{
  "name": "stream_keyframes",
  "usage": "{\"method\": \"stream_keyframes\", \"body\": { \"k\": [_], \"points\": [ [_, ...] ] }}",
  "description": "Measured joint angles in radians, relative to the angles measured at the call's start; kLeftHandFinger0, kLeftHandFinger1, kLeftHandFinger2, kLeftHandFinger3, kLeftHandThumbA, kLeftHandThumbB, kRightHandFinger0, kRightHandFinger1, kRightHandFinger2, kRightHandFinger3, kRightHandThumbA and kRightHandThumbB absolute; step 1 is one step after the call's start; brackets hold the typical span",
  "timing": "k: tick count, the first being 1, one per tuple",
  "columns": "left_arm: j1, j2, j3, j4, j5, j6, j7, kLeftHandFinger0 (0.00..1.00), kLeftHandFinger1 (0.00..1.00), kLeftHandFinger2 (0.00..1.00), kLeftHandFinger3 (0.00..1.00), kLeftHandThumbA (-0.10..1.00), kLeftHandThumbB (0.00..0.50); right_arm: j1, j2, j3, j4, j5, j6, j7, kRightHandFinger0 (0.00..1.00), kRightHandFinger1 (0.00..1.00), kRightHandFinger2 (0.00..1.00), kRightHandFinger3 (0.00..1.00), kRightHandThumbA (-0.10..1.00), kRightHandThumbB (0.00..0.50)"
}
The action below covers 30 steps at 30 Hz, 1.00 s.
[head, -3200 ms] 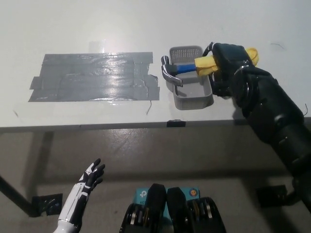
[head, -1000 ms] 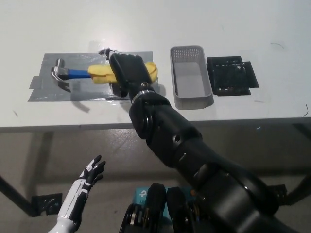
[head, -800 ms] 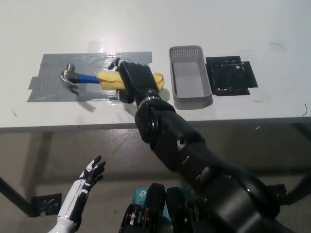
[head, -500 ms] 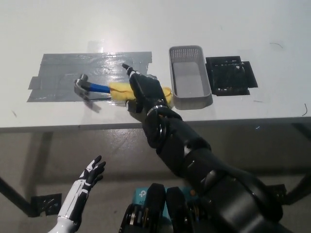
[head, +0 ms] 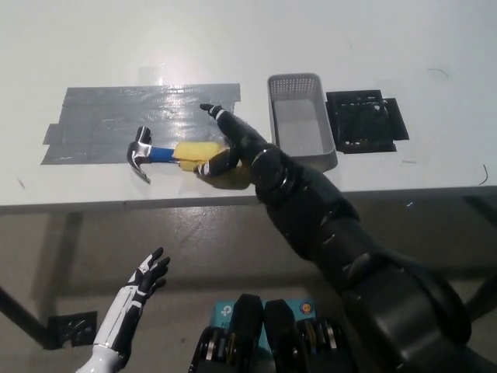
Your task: The robot picks the hammer placed on top of the gray container with right hand and places it on the grey area of the desk
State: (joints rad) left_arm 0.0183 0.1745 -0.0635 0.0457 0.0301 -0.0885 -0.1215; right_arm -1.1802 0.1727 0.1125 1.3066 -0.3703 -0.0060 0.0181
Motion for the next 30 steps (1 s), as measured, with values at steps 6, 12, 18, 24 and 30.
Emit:
{"method": "stream_keyframes", "body": {
  "k": [6, 12, 18, 24, 30],
  "points": [
    [0.000, 0.000, 0.000, 0.002, 0.000, 0.000, 0.000, 1.00, 1.00, 1.00, 1.00, 1.00, 0.176, 0.011, 0.009, -0.120, -0.109, 0.114, 0.032, 0.085, 1.00, 1.00, 1.00, 1.00, 1.00, 0.500],
    [-0.002, 0.000, 0.000, 0.003, 0.000, 0.001, 0.000, 1.00, 1.00, 1.00, 1.00, 1.00, 0.181, 0.021, 0.026, -0.205, -0.312, 0.221, 0.067, 0.124, 1.00, 1.00, 1.00, 1.00, 1.00, 0.492],
    [-0.009, 0.000, 0.000, 0.003, 0.000, 0.003, 0.000, 1.00, 1.00, 1.00, 1.00, 1.00, 0.195, 0.032, 0.020, -0.232, -0.511, 0.264, 0.086, 0.125, 1.00, 1.00, 1.00, 1.00, 1.00, 0.461],
    [-0.030, 0.000, 0.001, 0.004, 0.000, 0.005, 0.000, 1.00, 1.00, 1.00, 1.00, 1.00, 0.188, 0.078, -0.011, -0.236, -0.685, 0.273, 0.104, 0.125, 1.00, 1.00, 1.00, 1.00, 1.00, 0.415],
    [-0.060, 0.000, 0.001, 0.017, 0.000, 0.007, 0.000, 1.00, 1.00, 1.00, 1.00, 1.00, 0.171, 0.195, -0.063, -0.235, -0.868, 0.277, 0.127, 0.128, 1.00, 1.00, 1.00, 1.00, 1.00, 0.369]
  ]
}}
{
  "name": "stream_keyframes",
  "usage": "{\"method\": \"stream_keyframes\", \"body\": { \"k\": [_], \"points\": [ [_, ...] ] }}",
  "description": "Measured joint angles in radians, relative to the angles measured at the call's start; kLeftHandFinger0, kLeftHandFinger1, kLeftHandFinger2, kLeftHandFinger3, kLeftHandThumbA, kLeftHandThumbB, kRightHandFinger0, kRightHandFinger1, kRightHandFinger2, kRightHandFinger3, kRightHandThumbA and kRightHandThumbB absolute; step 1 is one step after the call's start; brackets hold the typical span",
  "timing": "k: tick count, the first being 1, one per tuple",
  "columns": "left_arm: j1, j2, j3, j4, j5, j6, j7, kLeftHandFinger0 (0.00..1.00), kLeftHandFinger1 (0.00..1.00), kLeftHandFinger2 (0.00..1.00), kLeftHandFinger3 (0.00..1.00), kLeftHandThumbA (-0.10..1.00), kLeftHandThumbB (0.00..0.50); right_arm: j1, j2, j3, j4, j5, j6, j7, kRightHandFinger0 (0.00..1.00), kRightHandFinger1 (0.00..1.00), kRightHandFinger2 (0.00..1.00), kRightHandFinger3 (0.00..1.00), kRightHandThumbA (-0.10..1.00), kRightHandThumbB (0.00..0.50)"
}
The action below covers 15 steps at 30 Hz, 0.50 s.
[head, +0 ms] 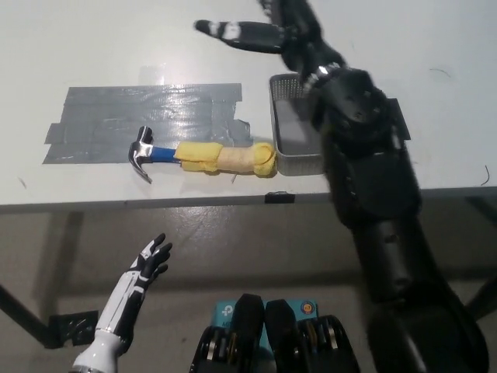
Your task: The robot picks the hammer placed on top of the gray container with right hand and places it on the grey area of the desk
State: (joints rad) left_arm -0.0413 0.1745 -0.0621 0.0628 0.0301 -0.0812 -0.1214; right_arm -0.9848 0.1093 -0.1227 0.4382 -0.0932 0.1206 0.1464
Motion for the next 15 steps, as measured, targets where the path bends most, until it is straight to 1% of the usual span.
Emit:
{"method": "stream_keyframes", "body": {
  "k": [1, 2, 3, 6, 7, 8, 9, 10, 14, 15],
  "points": [
    [-0.005, 0.000, 0.000, 0.004, 0.000, 0.000, 0.000, 1.00, 1.00, 1.00, 1.00, 1.00, 0.177, 0.022, -0.007, 0.000, -0.025, 0.000, 0.004, 0.001, 1.00, 1.00, 1.00, 1.00, 1.00, 0.365],
    [-0.010, 0.000, 0.000, 0.007, 0.000, 0.001, 0.000, 1.00, 1.00, 1.00, 1.00, 1.00, 0.171, 0.051, -0.015, 0.000, -0.057, 0.000, 0.008, 0.001, 1.00, 1.00, 1.00, 1.00, 1.00, 0.394],
    [-0.013, 0.000, 0.000, 0.010, 0.000, 0.001, 0.000, 1.00, 1.00, 1.00, 1.00, 1.00, 0.179, 0.074, -0.020, 0.000, -0.081, 0.000, 0.011, 0.001, 1.00, 1.00, 1.00, 1.00, 1.00, 0.402],
    [-0.022, 0.000, 0.000, 0.018, 0.000, 0.001, 0.000, 1.00, 1.00, 1.00, 1.00, 1.00, 0.179, 0.163, -0.035, 0.001, -0.165, 0.000, 0.023, 0.001, 1.00, 1.00, 1.00, 1.00, 1.00, 0.401],
    [-0.025, 0.000, 0.000, 0.021, 0.000, 0.002, 0.000, 1.00, 1.00, 1.00, 1.00, 1.00, 0.158, 0.191, -0.040, 0.001, -0.191, 0.000, 0.026, 0.001, 1.00, 1.00, 1.00, 1.00, 1.00, 0.406],
    [-0.028, 0.000, 0.000, 0.024, 0.000, 0.002, 0.000, 1.00, 1.00, 1.00, 1.00, 1.00, 0.156, 0.233, -0.046, 0.002, -0.229, 0.000, 0.031, 0.001, 1.00, 1.00, 1.00, 1.00, 1.00, 0.406],
    [-0.029, 0.000, 0.000, 0.026, 0.000, 0.002, 0.000, 1.00, 1.00, 1.00, 1.00, 1.00, 0.155, 0.264, -0.050, 0.003, -0.257, 0.001, 0.033, 0.002, 1.00, 1.00, 1.00, 1.00, 1.00, 0.401],
    [-0.032, 0.000, 0.000, 0.029, 0.000, 0.002, 0.000, 1.00, 1.00, 1.00, 1.00, 1.00, 0.153, 0.300, -0.054, 0.005, -0.293, 0.001, 0.038, 0.002, 1.00, 1.00, 1.00, 1.00, 1.00, 0.366],
    [-0.040, 0.000, 0.000, 0.042, 0.000, 0.002, 0.000, 1.00, 1.00, 1.00, 1.00, 1.00, 0.152, 0.432, -0.066, 0.014, -0.410, 0.003, 0.050, 0.004, 1.00, 1.00, 1.00, 1.00, 1.00, 0.365],
    [-0.041, 0.000, 0.000, 0.046, 0.000, 0.002, 0.000, 1.00, 1.00, 1.00, 1.00, 1.00, 0.150, 0.472, -0.072, 0.018, -0.445, 0.004, 0.053, 0.006, 1.00, 1.00, 1.00, 1.00, 1.00, 0.347]
  ]
}}
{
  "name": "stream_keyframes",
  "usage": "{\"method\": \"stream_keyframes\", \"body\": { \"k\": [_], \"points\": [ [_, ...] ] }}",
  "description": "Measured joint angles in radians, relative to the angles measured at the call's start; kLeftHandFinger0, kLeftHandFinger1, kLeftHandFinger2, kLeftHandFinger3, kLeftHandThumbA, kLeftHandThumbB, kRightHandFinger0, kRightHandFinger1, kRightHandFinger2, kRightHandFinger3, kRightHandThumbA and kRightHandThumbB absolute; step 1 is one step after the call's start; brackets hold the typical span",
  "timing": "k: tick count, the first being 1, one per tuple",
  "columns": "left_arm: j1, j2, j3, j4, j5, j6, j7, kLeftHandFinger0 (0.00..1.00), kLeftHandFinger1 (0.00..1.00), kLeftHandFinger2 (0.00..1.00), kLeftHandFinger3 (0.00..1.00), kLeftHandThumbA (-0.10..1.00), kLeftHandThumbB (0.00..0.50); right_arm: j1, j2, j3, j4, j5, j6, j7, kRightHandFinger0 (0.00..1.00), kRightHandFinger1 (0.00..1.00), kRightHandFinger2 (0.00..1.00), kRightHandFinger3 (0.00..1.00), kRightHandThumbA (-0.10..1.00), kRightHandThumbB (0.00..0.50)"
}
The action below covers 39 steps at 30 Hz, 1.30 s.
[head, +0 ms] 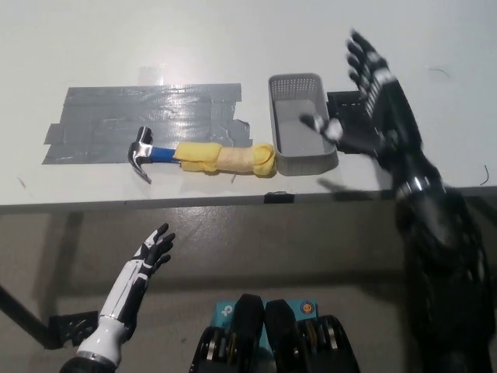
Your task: The robot picks the hammer placed on top of the gray container with right hand and places it on the grey area of the desk
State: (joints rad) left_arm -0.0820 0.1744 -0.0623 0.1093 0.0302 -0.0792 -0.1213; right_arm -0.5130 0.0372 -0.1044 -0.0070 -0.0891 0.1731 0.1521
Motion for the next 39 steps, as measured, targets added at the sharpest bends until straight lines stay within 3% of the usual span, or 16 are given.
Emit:
{"method": "stream_keyframes", "body": {
  "k": [1, 4, 5, 6, 7, 8, 12, 15, 16, 19, 34, 35, 39],
  "points": [
    [0.000, 0.000, 0.000, 0.005, 0.000, 0.000, 0.000, 1.00, 1.00, 1.00, 1.00, 1.00, 0.140, 0.042, -0.007, 0.004, -0.034, 0.001, 0.003, 0.002, 1.00, 1.00, 1.00, 1.00, 1.00, 0.302],
    [0.000, 0.000, 0.000, 0.009, 0.000, 0.000, 0.000, 1.00, 1.00, 1.00, 1.00, 1.00, 0.139, 0.144, -0.024, 0.016, -0.140, 0.006, 0.003, 0.007, 1.00, 1.00, 1.00, 1.00, 1.00, 0.300],
    [0.000, 0.000, 0.000, 0.010, 0.000, 0.000, 0.000, 1.00, 1.00, 1.00, 1.00, 1.00, 0.138, 0.174, -0.029, 0.020, -0.176, 0.008, 0.003, 0.009, 1.00, 1.00, 1.00, 1.00, 1.00, 0.227],
    [0.000, 0.000, 0.000, 0.011, 0.000, 0.000, 0.000, 1.00, 1.00, 1.00, 1.00, 1.00, 0.138, 0.196, -0.032, 0.023, -0.198, 0.009, 0.001, 0.011, 1.00, 1.00, 1.00, 1.00, 1.00, 0.219],
    [-0.001, 0.000, -0.001, 0.010, 0.000, 0.000, 0.000, 1.00, 1.00, 1.00, 1.00, 1.00, 0.129, 0.239, -0.038, 0.030, -0.243, 0.009, -0.012, 0.011, 1.00, 1.00, 1.00, 1.00, 0.99, 0.125],
    [0.000, 0.000, 0.000, 0.010, 0.000, 0.000, 0.000, 1.00, 1.00, 1.00, 1.00, 1.00, 0.128, 0.285, -0.041, 0.036, -0.278, 0.009, -0.031, 0.012, 1.00, 1.00, 1.00, 1.00, 0.96, 0.104],
    [0.003, 0.000, -0.002, 0.010, 0.000, 0.000, 0.000, 1.00, 1.00, 1.00, 1.00, 1.00, 0.109, 0.402, -0.039, 0.047, -0.269, 0.007, -0.100, 0.006, 1.00, 1.00, 1.00, 1.00, 0.95, 0.181],
    [0.012, 0.000, -0.004, 0.010, 0.000, -0.001, 0.000, 1.00, 1.00, 1.00, 1.00, 1.00, 0.108, 0.448, -0.039, 0.050, -0.213, -0.002, -0.142, -0.005, 1.00, 1.00, 1.00, 1.00, 0.97, 0.181],
    [0.017, 0.000, -0.005, 0.010, 0.000, -0.001, 0.000, 1.00, 1.00, 1.00, 1.00, 1.00, 0.116, 0.461, -0.039, 0.051, -0.192, -0.006, -0.158, -0.010, 1.00, 1.00, 1.00, 1.00, 0.93, 0.133],
    [0.039, 0.000, -0.007, 0.008, 0.000, -0.001, 0.000, 1.00, 1.00, 1.00, 1.00, 1.00, 0.104, 0.485, -0.042, 0.055, -0.109, -0.019, -0.207, -0.026, 1.00, 1.00, 1.00, 1.00, 0.91, 0.121],
    [0.084, 0.000, -0.013, -0.050, 0.000, -0.001, 0.000, 1.00, 1.00, 1.00, 1.00, 1.00, 0.120, 0.500, -0.081, 0.089, 0.106, -0.065, -0.412, -0.069, 1.00, 1.00, 1.00, 1.00, 0.95, 0.161],
    [0.085, 0.000, -0.013, -0.056, 0.000, -0.001, -0.001, 1.00, 1.00, 1.00, 1.00, 1.00, 0.149, 0.500, -0.083, 0.094, 0.111, -0.072, -0.429, -0.074, 1.00, 1.00, 1.00, 1.00, 0.95, 0.171],
    [0.085, 0.000, -0.014, -0.062, 0.001, -0.002, 0.000, 1.00, 1.00, 1.00, 1.00, 1.00, 0.162, 0.500, -0.084, 0.108, 0.119, -0.077, -0.449, -0.078, 1.00, 1.00, 1.00, 1.00, 0.94, 0.170]
  ]
}}
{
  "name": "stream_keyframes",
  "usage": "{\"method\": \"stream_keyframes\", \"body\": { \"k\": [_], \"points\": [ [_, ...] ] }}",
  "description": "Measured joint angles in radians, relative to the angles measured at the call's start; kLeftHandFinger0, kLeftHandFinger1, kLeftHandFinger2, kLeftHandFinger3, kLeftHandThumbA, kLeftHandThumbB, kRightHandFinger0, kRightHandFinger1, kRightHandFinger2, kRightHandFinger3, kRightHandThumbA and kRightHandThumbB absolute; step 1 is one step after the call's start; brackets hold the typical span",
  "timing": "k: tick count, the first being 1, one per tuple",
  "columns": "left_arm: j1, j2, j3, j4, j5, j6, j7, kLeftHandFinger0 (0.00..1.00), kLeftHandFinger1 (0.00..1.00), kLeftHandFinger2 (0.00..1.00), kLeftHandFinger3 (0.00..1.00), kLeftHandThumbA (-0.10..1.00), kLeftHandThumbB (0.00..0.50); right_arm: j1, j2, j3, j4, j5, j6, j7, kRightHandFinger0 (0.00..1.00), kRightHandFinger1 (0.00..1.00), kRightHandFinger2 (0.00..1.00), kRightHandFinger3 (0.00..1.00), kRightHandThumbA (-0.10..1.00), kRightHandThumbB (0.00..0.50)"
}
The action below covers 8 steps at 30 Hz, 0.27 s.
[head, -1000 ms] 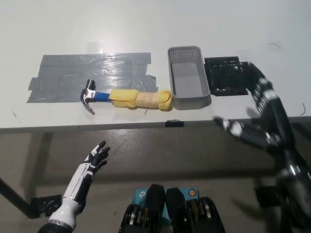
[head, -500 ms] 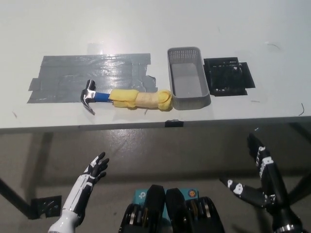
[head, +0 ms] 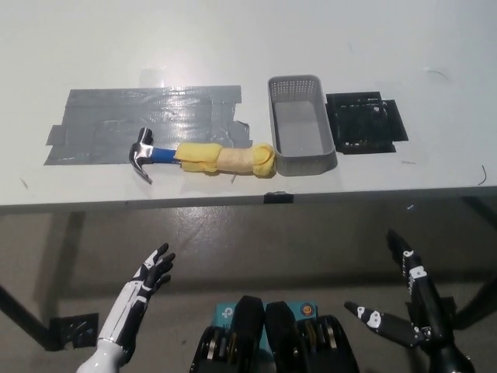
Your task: The robot picks the hammer placed on top of the gray container with right hand and places it on the grey area of the desk
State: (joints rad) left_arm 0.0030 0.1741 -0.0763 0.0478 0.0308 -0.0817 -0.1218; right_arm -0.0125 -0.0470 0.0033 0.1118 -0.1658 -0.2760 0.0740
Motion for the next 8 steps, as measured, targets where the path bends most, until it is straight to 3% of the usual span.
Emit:
{"method": "stream_keyframes", "body": {
  "k": [8],
  "points": [
    [0.005, 0.000, -0.001, 0.000, 0.001, 0.000, 0.000, 1.00, 1.00, 1.00, 1.00, 1.00, 0.185, 0.000, -0.004, 0.022, 0.000, -0.005, -0.018, -0.002, 1.00, 1.00, 1.00, 1.00, 0.94, 0.175]
  ]
}}
